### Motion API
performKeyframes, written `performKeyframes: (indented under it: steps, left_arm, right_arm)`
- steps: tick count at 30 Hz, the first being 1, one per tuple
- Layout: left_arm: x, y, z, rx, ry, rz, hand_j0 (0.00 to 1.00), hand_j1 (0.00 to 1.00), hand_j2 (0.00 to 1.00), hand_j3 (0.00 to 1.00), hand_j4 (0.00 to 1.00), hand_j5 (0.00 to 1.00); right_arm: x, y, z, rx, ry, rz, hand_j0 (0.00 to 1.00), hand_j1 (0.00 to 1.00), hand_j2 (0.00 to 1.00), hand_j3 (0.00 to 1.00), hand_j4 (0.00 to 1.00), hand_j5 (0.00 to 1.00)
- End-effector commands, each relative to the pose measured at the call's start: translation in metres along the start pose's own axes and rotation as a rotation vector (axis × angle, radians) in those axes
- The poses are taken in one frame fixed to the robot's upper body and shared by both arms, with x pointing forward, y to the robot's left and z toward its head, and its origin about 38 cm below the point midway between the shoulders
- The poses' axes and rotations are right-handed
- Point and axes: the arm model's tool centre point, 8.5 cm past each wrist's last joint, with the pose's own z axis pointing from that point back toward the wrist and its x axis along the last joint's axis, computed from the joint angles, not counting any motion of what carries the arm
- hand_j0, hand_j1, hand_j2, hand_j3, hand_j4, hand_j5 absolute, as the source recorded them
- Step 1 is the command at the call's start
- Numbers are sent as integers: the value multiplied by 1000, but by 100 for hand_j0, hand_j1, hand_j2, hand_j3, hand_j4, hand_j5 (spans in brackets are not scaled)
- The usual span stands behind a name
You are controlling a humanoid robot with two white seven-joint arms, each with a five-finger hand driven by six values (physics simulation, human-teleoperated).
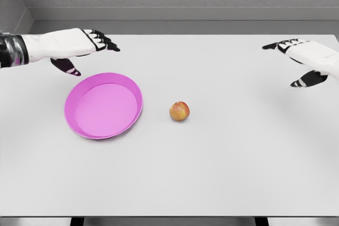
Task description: Put the apple on the plate with both arms
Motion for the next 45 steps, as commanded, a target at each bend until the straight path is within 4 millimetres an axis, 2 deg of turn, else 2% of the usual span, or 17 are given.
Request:
performKeyframes:
  steps: [1,3,5,7,10,15,17,18,21,25,27,35,45]
  left_arm:
    - [41,-5,-35,-27,-131,-40,100,100,100,100,100,100]
    - [62,2,-59,-29,-205,-64,100,100,100,100,100,100]
    - [83,0,-81,-56,-273,-81,100,100,100,100,100,100]
    - [95,-7,-93,-84,-314,-85,100,100,100,100,100,100]
    - [115,-4,-112,-104,-372,-112,100,100,100,100,100,100]
    - [136,0,-134,-139,-432,-161,100,100,100,100,100,100]
    - [134,-5,-145,-155,-424,-142,100,100,100,100,100,100]
    - [132,-6,-147,-160,-416,-142,100,100,100,100,100,100]
    - [137,-12,-157,-185,-423,-147,100,100,100,100,100,100]
    - [138,-15,-160,-197,-421,-160,100,100,100,100,100,100]
    - [130,-18,-160,-205,-402,-144,100,100,100,100,100,100]
    - [125,-22,-171,-221,-382,-122,100,100,100,100,100,100]
    - [132,-25,-175,-241,-400,-134,71,71,71,71,71,71]
  right_arm:
    - [-8,-16,9,-36,7,20,100,100,100,100,100,100]
    - [-4,-16,7,-35,-5,21,100,100,100,100,100,100]
    - [1,-20,6,-44,-19,34,100,100,100,100,100,100]
    - [6,-25,7,-53,-63,55,100,100,100,100,100,100]
    - [9,-25,5,-57,-78,54,100,100,100,100,100,100]
    - [12,-26,6,-57,-82,59,100,100,100,100,100,100]
    - [16,-25,5,-59,-93,58,100,100,100,100,100,100]
    - [11,-23,6,-51,-78,55,100,100,100,100,100,100]
    - [11,-19,5,-45,-80,47,100,100,100,100,100,100]
    - [12,-19,4,-45,-82,44,100,100,100,100,100,100]
    - [11,-20,6,-44,-80,49,100,100,100,100,100,100]
    - [11,-19,6,-42,-78,49,100,100,100,100,100,100]
    - [11,-19,5,-43,-79,46,100,100,100,100,100,100]
